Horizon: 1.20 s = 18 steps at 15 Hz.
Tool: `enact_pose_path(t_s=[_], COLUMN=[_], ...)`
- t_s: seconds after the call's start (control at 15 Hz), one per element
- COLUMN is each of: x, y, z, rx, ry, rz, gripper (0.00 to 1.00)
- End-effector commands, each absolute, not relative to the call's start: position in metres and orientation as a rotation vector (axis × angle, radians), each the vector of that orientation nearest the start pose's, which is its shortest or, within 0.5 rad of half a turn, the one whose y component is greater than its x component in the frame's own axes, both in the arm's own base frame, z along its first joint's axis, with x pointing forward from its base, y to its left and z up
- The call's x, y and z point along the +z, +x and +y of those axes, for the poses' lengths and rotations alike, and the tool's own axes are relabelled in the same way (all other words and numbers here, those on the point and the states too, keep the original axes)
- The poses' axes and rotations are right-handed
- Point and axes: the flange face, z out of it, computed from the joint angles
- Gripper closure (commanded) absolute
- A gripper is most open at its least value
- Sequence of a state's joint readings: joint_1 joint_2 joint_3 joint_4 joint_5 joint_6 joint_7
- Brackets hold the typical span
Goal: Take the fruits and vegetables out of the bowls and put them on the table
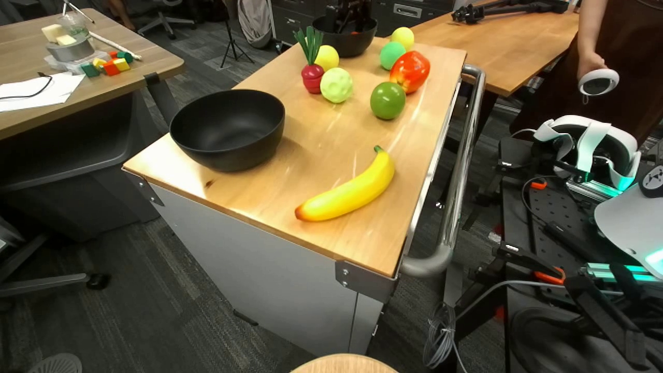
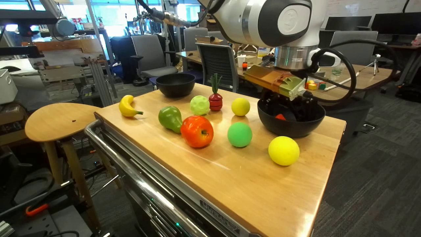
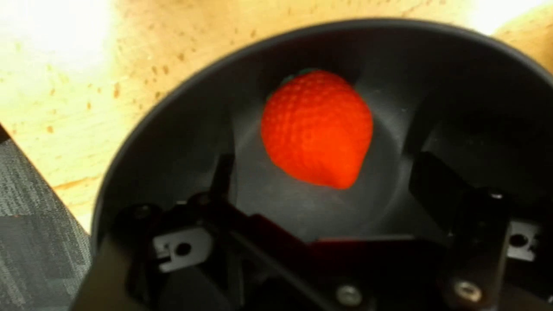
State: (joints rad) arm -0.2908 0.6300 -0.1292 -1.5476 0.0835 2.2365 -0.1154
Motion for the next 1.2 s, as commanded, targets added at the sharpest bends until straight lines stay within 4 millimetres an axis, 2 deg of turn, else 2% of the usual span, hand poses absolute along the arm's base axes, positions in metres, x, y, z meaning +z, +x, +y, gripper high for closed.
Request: enact_pose_path(t_s=[0.0,0.2,0.27,0.33,0.53,0.87,1.13], x=[0.2948,0.2964,0.2966,0.2966,0.2956,0.3001,0.3044], y=[0.6563,0.6564,0.6565,0.6564,0.6549,0.6539,0.6555], z=[-0.2707,-0.2670,-0.2659,-0.2649,-0.2628,-0.2657,-0.2636], rx=[-0.068,-0.055,-0.051,-0.045,-0.022,-0.008,-0.017], ry=[-3.140,-3.127,-3.123,-3.120,-3.118,-3.115,-3.111], rz=[0.575,0.601,0.608,0.614,0.620,0.630,0.624], gripper=[0.00,0.01,0.06,0.20,0.47,0.83,0.83])
